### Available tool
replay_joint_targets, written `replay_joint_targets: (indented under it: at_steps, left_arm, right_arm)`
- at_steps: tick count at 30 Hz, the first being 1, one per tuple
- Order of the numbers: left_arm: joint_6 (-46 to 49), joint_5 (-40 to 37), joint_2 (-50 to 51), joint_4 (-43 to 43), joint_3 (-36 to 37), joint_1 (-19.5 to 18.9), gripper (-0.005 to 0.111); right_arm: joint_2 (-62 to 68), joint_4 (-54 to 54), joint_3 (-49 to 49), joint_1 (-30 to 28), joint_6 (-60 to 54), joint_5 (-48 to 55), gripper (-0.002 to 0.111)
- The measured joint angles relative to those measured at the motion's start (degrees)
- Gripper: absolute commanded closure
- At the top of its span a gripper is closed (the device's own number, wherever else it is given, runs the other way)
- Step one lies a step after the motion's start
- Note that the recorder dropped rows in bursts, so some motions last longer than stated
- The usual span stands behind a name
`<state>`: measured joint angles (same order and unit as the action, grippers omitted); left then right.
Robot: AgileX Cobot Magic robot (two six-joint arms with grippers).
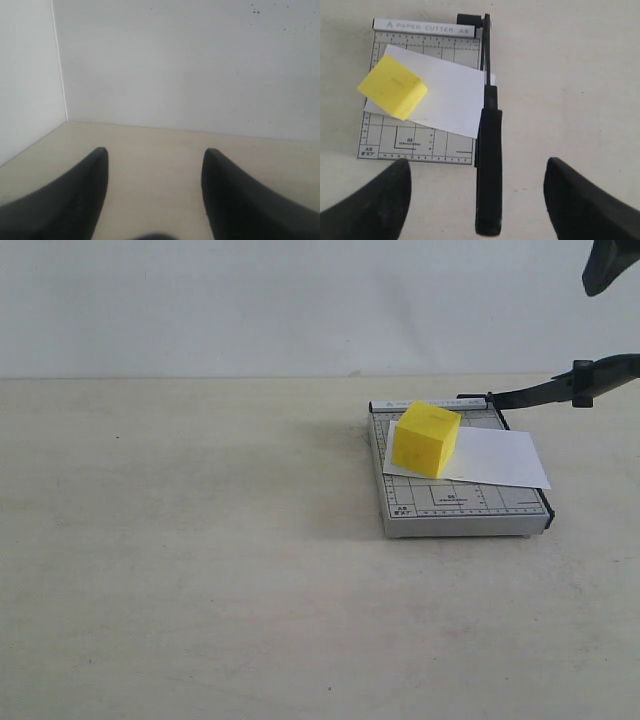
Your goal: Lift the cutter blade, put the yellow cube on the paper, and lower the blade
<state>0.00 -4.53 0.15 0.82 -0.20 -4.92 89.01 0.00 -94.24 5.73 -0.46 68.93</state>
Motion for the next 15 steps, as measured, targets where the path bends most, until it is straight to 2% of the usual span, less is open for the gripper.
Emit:
replay_joint_targets:
  at_steps: [3, 4, 5, 6, 10, 15]
  left_arm:
    - [0.0, 0.0, 0.0, 0.0, 0.0, 0.0, 0.056]
    - [0.0, 0.0, 0.0, 0.0, 0.0, 0.0, 0.069]
    - [0.0, -1.2, 0.0, 0.0, 0.0, 0.0, 0.092]
    - [0.0, -3.2, 0.0, 0.0, 0.0, 0.0, 0.102]
    - [0.0, -14.5, 0.0, 0.0, 0.0, 0.0, 0.102]
    - [0.0, -15.6, 0.0, 0.0, 0.0, 0.0, 0.102]
  right_arm:
    - [1.6, 0.0, -1.8, 0.0, 0.0, 0.2, 0.038]
    - [1.9, 0.0, -1.9, 0.0, 0.0, 0.5, 0.038]
    - [2.5, 0.0, -2.0, 0.0, 0.0, 0.7, 0.038]
    - [3.0, -0.3, -2.0, 0.0, 0.5, 0.8, 0.038]
    - [4.3, -3.9, -2.1, 0.0, 1.0, 1.1, 0.041]
    - [4.4, -3.8, -0.7, 0.0, 0.9, 1.0, 0.042]
